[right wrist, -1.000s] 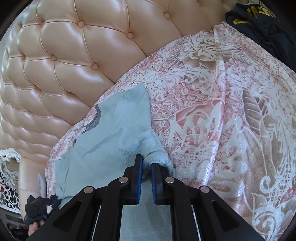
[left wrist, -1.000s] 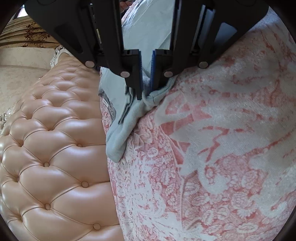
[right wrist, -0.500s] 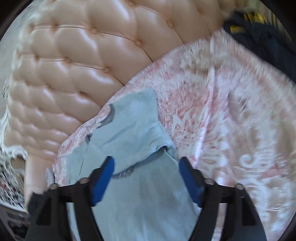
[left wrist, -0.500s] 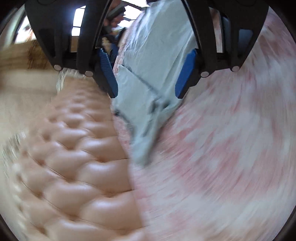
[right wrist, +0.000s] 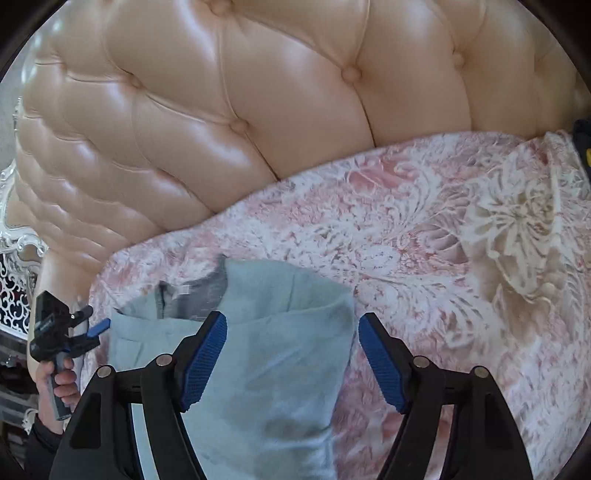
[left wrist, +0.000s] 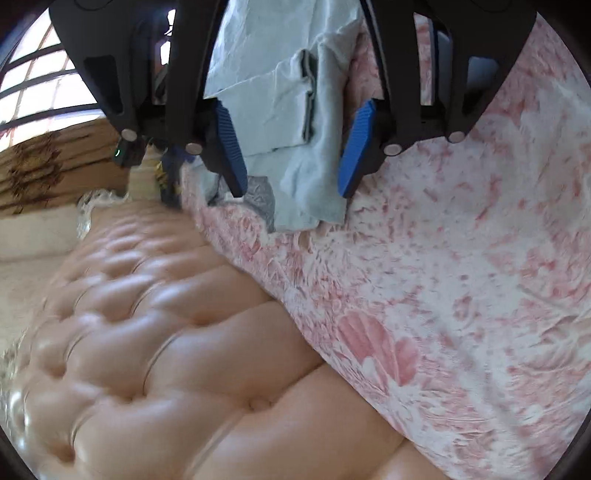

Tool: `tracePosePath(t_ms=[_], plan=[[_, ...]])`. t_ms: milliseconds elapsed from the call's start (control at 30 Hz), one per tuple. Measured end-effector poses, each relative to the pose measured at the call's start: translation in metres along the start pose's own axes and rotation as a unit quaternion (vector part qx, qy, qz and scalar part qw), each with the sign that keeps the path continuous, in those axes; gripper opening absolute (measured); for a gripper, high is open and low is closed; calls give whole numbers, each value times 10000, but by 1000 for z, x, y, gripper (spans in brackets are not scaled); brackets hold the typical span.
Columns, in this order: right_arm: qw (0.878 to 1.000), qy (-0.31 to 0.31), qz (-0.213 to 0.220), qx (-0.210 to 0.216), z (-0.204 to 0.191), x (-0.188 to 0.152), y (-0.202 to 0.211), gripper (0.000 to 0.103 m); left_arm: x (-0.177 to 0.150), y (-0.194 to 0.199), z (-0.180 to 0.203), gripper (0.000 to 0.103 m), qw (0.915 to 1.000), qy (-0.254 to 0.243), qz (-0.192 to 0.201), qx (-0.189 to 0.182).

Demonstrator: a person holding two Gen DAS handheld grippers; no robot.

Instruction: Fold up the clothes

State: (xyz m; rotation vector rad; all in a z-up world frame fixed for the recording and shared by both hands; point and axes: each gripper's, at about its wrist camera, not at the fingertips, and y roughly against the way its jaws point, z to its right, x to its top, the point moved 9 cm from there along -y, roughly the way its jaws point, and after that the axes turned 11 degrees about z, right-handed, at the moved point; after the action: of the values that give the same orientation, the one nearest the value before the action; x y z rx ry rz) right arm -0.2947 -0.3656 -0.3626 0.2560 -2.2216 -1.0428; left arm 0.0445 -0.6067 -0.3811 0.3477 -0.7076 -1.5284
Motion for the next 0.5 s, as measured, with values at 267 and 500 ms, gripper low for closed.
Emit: tracePosePath(t_ms=[267,500], plan=[[9988,341,-241,-261,4,-2,-18,46,-3,-18,2,5,9951,-725,-296,605],[9968,564,-63,-569,6,-1,-12,5,3,-10,9,5,9915,-1048,-182,750]])
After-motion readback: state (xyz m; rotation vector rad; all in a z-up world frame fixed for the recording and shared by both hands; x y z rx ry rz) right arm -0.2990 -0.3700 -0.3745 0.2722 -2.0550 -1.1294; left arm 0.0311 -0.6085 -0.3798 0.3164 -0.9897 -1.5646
